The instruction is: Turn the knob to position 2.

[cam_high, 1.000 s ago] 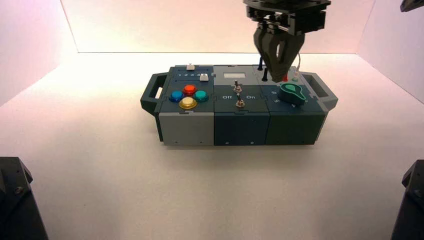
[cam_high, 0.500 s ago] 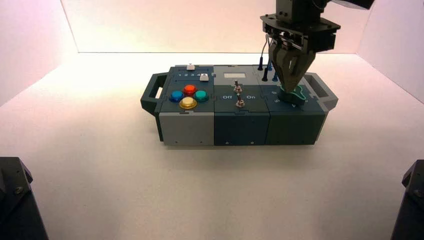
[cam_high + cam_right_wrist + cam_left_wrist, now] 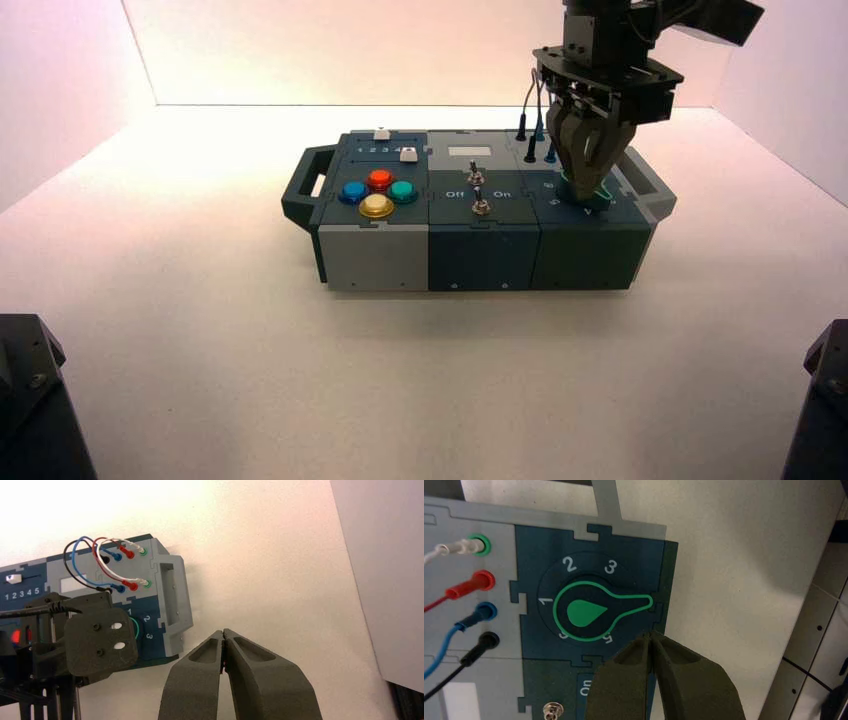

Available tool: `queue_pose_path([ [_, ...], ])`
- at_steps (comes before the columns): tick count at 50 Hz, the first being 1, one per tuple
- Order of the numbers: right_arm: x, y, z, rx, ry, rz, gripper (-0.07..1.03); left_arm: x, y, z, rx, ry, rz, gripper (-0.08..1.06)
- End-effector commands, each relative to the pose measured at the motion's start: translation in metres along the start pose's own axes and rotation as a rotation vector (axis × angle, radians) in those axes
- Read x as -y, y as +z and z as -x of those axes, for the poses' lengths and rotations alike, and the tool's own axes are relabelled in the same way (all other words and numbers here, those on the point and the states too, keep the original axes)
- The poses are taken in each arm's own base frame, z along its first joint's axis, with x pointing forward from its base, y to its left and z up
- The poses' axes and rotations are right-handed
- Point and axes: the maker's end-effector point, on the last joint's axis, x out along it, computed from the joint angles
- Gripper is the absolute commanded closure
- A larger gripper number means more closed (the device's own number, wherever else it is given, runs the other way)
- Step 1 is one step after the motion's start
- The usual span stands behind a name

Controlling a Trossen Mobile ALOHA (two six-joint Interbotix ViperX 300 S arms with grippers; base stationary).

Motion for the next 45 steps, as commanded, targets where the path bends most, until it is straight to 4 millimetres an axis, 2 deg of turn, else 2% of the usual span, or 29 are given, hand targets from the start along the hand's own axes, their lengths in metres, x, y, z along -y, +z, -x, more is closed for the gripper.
queue_pose_path([
  [1, 0.000, 0.011, 0.007, 0.033, -0.002, -0.012, 0.98, -0.001, 0.013, 0.017, 0.048, 0.016, -0.015, 1.01],
  [17, 0.002, 0.010, 0.006, 0.034, -0.012, -0.005, 0.98, 0.009, 0.019, 0.008, 0.017, -0.002, -0.049, 1.01],
  [45, 0.004, 0.010, 0.005, 0.032, -0.021, 0.005, 0.98, 0.004, 0.031, 0.002, 0.014, 0.000, -0.071, 1.01],
])
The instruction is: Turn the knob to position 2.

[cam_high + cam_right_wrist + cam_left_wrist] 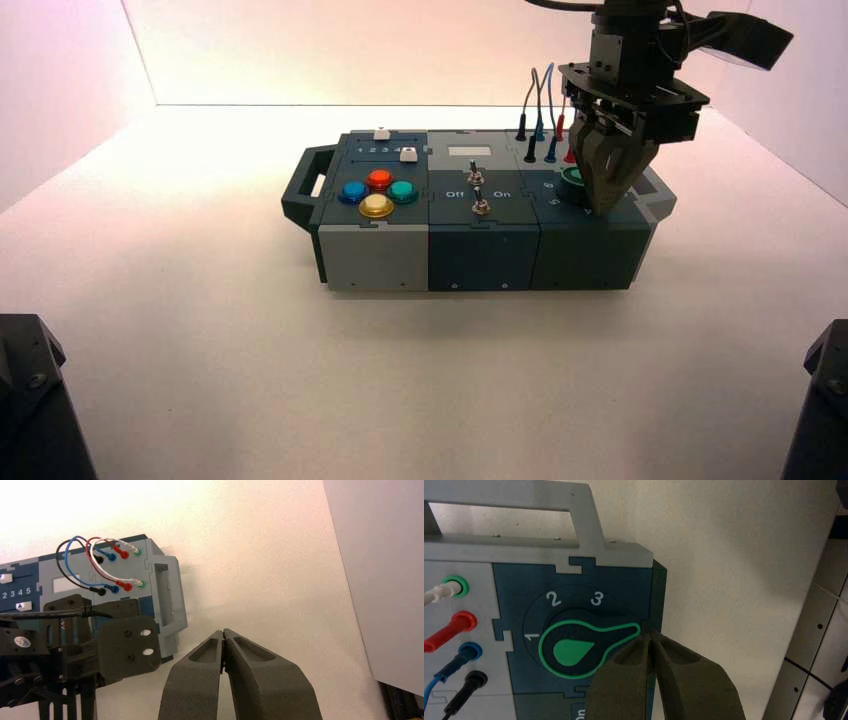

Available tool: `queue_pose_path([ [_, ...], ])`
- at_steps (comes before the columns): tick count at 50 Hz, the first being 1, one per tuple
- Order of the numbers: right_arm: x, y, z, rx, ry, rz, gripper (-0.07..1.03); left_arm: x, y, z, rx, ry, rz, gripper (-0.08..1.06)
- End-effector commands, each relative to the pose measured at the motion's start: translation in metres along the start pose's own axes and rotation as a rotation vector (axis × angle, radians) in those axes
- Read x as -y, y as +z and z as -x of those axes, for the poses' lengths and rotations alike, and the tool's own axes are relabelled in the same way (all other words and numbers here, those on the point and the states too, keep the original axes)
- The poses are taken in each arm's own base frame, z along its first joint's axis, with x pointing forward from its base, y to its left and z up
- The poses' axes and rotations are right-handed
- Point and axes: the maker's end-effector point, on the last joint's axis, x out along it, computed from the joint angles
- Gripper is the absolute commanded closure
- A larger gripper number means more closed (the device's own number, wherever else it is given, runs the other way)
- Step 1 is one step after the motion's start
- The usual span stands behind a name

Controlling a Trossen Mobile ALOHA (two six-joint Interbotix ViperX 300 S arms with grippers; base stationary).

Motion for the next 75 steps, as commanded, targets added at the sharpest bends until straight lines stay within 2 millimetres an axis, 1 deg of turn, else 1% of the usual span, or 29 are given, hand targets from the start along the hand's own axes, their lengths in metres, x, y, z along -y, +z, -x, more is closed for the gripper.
queue_pose_path([
  [1, 0.001, 0.009, 0.005, 0.030, -0.004, -0.005, 0.98, -0.002, 0.013, 0.018, 0.044, 0.022, -0.022, 1.01],
  [20, 0.002, 0.006, 0.002, 0.021, -0.012, 0.001, 0.98, -0.006, 0.015, 0.015, 0.036, 0.032, -0.034, 1.01],
  [37, 0.004, 0.005, 0.001, 0.019, -0.018, 0.005, 0.98, -0.016, 0.023, 0.026, 0.058, 0.047, -0.029, 1.01],
  [47, 0.004, 0.005, 0.001, 0.020, -0.018, 0.005, 0.98, -0.021, 0.028, 0.026, 0.049, 0.049, -0.031, 1.01],
  [56, 0.004, 0.005, 0.000, 0.020, -0.019, 0.007, 0.98, -0.023, 0.030, 0.022, 0.041, 0.047, -0.035, 1.01],
  [75, 0.004, 0.007, 0.001, 0.030, -0.022, 0.010, 0.98, -0.032, 0.034, 0.027, 0.052, 0.054, -0.034, 1.01],
])
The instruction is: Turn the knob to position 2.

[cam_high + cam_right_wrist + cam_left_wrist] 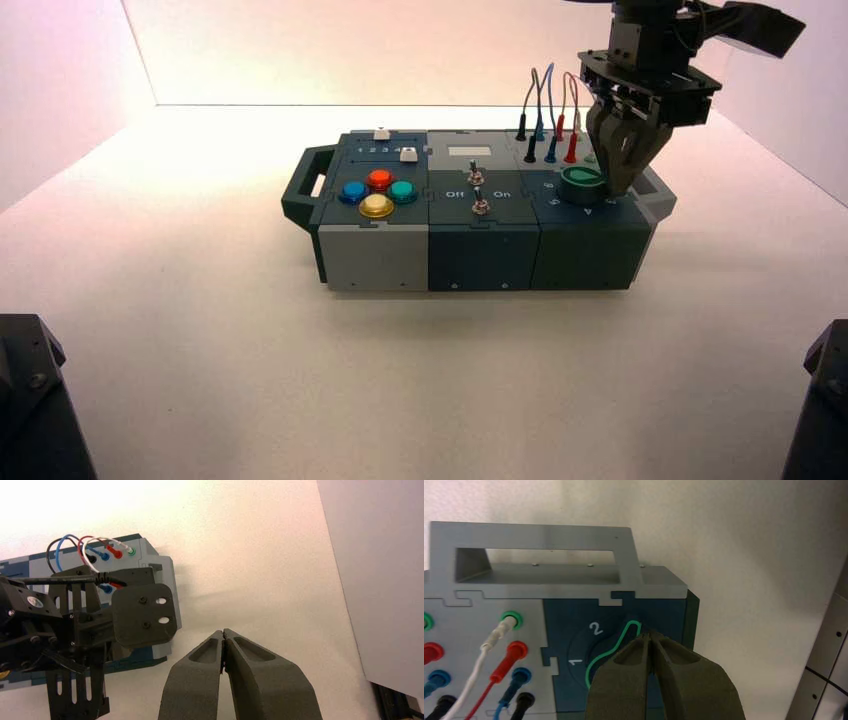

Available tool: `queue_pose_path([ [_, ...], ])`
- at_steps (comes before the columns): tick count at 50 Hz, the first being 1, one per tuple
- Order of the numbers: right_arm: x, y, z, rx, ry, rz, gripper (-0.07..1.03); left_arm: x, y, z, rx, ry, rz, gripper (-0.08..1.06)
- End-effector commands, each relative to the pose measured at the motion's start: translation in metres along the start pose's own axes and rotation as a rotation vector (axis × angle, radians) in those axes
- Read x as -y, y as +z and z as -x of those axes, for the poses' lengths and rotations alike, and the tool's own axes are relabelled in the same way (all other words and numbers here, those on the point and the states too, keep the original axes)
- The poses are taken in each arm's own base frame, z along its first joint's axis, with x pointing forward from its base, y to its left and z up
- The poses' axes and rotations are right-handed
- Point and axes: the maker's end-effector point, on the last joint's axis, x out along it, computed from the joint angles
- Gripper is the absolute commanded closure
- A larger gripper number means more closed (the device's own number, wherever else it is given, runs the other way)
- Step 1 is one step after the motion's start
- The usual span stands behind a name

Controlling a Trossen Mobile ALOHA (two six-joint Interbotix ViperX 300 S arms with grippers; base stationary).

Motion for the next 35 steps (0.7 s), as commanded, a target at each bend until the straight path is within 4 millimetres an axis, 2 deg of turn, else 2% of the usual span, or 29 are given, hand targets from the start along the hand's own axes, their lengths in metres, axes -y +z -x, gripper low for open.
queue_pose_path([
  [1, 0.0014, 0.0067, 0.0028, 0.022, -0.005, -0.006, 0.98, -0.0072, 0.0098, 0.0218, 0.048, 0.028, -0.007, 1.01],
  [12, 0.0013, 0.0073, 0.0028, 0.025, -0.005, -0.006, 0.98, -0.0122, 0.0117, 0.0262, 0.050, 0.029, -0.007, 1.01],
  [35, 0.0013, 0.0070, 0.0024, 0.025, -0.005, -0.006, 0.98, -0.0150, 0.0124, 0.0219, 0.043, 0.024, -0.008, 1.01],
])
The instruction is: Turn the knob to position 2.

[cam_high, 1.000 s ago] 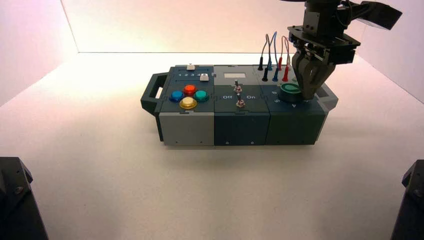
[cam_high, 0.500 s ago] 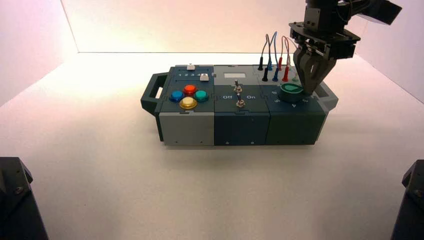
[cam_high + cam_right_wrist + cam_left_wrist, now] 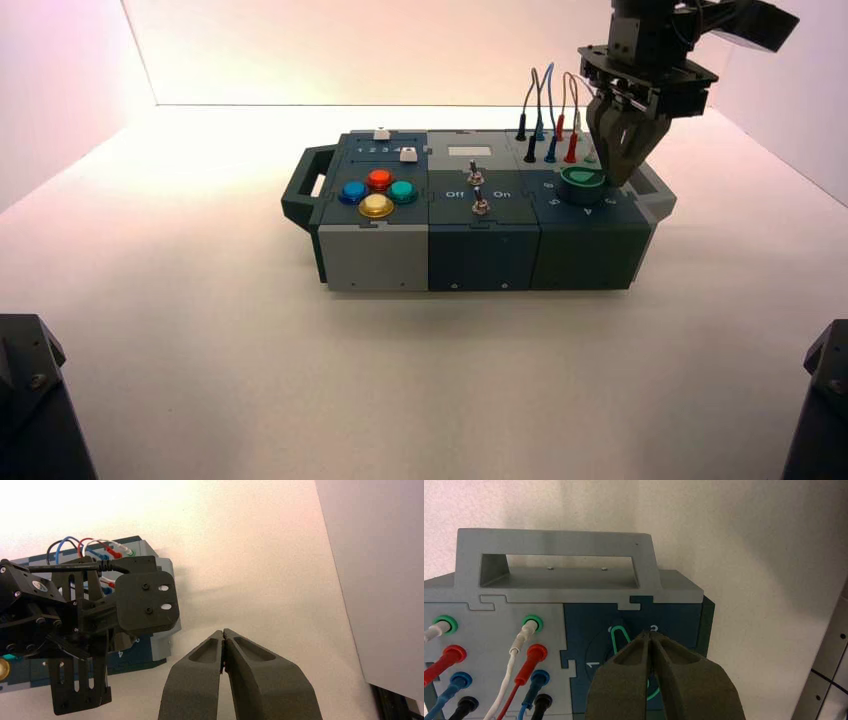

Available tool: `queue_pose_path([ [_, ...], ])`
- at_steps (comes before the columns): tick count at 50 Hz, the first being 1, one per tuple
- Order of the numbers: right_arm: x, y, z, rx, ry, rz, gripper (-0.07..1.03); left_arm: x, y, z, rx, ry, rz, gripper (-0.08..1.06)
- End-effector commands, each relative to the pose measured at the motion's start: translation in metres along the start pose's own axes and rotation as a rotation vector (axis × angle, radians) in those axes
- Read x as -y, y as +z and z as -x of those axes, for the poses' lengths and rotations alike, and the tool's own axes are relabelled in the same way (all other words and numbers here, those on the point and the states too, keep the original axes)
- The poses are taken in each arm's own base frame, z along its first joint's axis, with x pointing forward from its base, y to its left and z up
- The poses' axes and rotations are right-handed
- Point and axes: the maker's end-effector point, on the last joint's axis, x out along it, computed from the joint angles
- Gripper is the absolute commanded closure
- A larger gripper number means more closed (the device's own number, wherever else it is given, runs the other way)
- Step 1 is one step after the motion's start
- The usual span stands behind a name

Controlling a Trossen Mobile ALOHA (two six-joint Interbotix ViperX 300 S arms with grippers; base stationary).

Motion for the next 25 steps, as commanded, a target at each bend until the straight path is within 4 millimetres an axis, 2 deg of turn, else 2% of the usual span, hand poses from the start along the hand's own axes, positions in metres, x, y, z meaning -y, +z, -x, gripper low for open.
queue_pose_path([
  [1, 0.0013, 0.0056, 0.0021, 0.016, -0.004, -0.008, 0.98, -0.0048, 0.0083, 0.0212, 0.045, 0.026, -0.009, 1.01],
  [25, 0.0015, 0.0059, 0.0021, 0.017, -0.005, -0.008, 0.98, -0.0071, 0.0106, 0.0255, 0.056, 0.030, -0.009, 1.01],
])
